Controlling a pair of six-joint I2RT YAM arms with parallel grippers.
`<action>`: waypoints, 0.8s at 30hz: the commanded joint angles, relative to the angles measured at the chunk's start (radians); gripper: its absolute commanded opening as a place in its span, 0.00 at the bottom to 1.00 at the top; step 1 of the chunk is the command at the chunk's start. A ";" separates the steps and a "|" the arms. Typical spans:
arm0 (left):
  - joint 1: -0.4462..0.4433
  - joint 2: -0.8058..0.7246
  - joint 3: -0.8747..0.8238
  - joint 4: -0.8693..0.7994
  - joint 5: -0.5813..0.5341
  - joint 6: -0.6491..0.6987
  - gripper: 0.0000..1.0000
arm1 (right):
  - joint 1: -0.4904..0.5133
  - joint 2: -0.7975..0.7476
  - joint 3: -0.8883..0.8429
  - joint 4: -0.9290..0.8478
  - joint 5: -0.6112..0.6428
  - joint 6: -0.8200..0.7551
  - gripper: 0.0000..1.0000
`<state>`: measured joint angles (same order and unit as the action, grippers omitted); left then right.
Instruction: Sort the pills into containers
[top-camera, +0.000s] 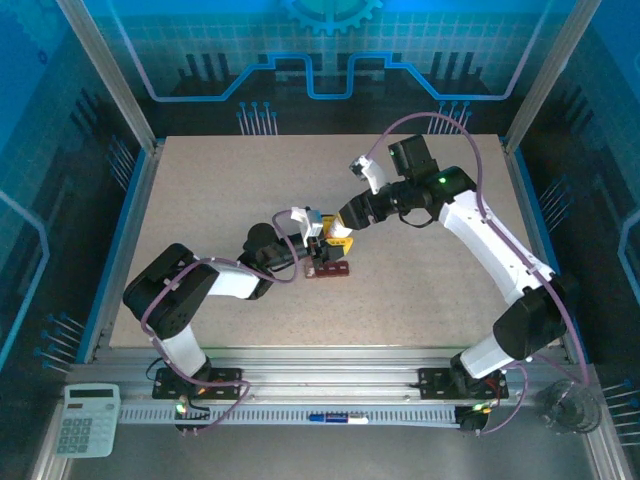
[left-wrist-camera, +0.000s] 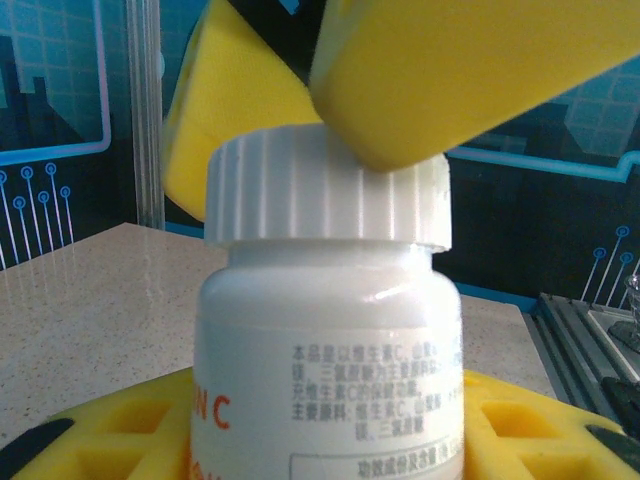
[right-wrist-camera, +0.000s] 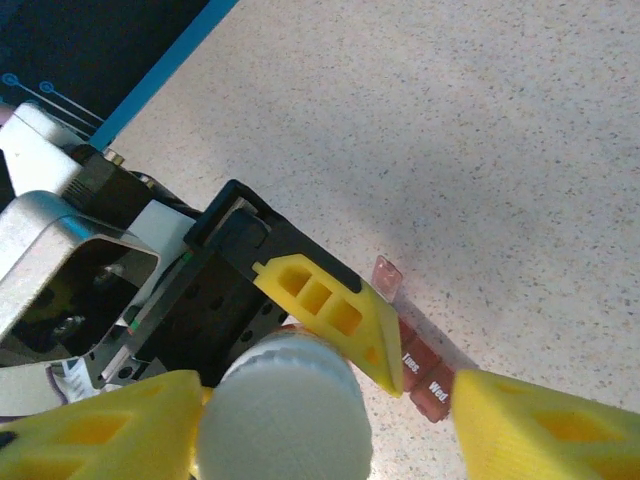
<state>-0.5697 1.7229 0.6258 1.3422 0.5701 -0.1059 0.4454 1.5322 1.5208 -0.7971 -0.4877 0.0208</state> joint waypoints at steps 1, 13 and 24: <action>-0.006 -0.033 0.012 0.058 0.018 0.003 0.00 | 0.006 0.014 0.031 -0.025 -0.003 -0.007 0.59; -0.006 -0.031 0.017 0.058 0.018 0.002 0.00 | 0.065 -0.006 -0.031 -0.019 0.089 0.116 0.41; -0.006 -0.034 0.017 0.058 0.015 0.004 0.00 | 0.144 -0.095 -0.239 0.156 0.304 0.525 0.39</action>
<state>-0.5690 1.7233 0.6205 1.2568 0.5758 -0.1059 0.5507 1.4254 1.3472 -0.6254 -0.2264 0.4107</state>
